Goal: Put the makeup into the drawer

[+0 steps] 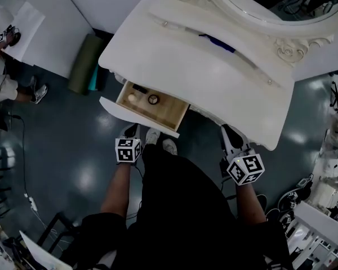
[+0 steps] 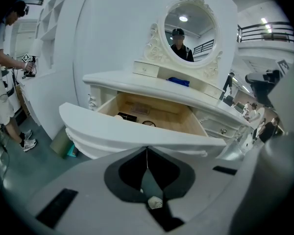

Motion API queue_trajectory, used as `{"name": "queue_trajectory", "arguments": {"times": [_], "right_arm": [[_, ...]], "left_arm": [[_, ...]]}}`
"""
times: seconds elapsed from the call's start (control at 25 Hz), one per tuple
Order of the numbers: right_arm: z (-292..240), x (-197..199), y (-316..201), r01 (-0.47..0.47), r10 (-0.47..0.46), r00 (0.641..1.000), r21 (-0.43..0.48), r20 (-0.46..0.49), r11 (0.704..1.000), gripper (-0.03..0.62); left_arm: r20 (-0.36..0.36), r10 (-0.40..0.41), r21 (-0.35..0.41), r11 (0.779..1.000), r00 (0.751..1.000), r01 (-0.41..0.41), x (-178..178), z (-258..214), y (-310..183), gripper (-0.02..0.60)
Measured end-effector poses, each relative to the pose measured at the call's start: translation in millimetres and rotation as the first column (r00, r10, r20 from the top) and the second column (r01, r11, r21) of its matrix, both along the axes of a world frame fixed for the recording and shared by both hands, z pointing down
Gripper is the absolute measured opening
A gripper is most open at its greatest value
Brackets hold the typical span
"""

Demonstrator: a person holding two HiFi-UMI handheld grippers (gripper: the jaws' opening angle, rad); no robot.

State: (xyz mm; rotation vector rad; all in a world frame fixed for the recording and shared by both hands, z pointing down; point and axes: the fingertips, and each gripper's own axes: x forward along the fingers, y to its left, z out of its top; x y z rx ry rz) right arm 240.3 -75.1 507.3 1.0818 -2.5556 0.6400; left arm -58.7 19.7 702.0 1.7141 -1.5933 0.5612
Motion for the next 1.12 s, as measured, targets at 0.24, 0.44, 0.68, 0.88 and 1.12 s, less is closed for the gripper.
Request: {"name": "queue_trajectory", "arguments": {"times": [0.24, 0.44, 0.68, 0.88, 1.12], "right_arm": [[-6, 12, -2, -0.063, 0.063, 0.998, 0.015, -0.011, 0.998, 0.044], [-15, 16, -2, -0.124, 0.124, 0.992, 0.028, -0.014, 0.992, 0.044], [-24, 31, -2, -0.209, 0.211, 0.977, 0.047, -0.027, 0.977, 0.044], [-22, 39, 6, -0.253, 0.254, 0.966, 0.04, -0.041, 0.967, 0.044], [-21, 46, 11, -0.294, 0.296, 0.954, 0.035, -0.054, 0.955, 0.044]], "left_arm": [[0.019, 0.058, -0.003, 0.998, 0.998, -0.058, 6, 0, -22, 0.021], [0.018, 0.103, -0.003, 0.995, 0.994, -0.103, 8, 1, -39, 0.021], [0.039, 0.162, 0.028, 0.986, 0.986, -0.163, 12, 0, -63, 0.021], [0.038, 0.163, 0.049, 0.985, 0.986, -0.165, 16, 1, -80, 0.021], [0.032, 0.19, 0.065, 0.979, 0.981, -0.192, 17, 1, -98, 0.021]]}}
